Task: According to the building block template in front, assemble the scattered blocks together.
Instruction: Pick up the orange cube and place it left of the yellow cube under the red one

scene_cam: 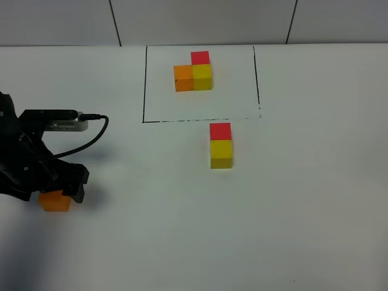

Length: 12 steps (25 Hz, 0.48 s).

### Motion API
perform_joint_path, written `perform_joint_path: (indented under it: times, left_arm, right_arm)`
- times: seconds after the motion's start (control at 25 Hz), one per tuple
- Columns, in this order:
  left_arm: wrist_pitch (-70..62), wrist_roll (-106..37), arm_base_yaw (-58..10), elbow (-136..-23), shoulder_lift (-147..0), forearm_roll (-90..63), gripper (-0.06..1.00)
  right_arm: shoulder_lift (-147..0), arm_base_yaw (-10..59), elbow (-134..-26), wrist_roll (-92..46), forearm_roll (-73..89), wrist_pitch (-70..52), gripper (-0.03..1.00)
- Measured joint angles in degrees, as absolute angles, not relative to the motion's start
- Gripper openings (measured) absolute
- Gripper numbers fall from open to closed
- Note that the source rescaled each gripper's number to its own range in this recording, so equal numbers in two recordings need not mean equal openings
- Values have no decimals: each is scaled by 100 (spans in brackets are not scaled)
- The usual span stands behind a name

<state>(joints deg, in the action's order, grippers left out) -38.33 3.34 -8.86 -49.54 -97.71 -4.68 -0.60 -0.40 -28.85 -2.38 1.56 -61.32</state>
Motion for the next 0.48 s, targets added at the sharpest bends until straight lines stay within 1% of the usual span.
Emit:
perform_joint_path:
  times: [0.48]
  left_arm:
    - [-3543,561,-892,-4854,-9878,-154,95]
  right_arm:
    - [-60,-40,-2885,-238,156,-6132,71]
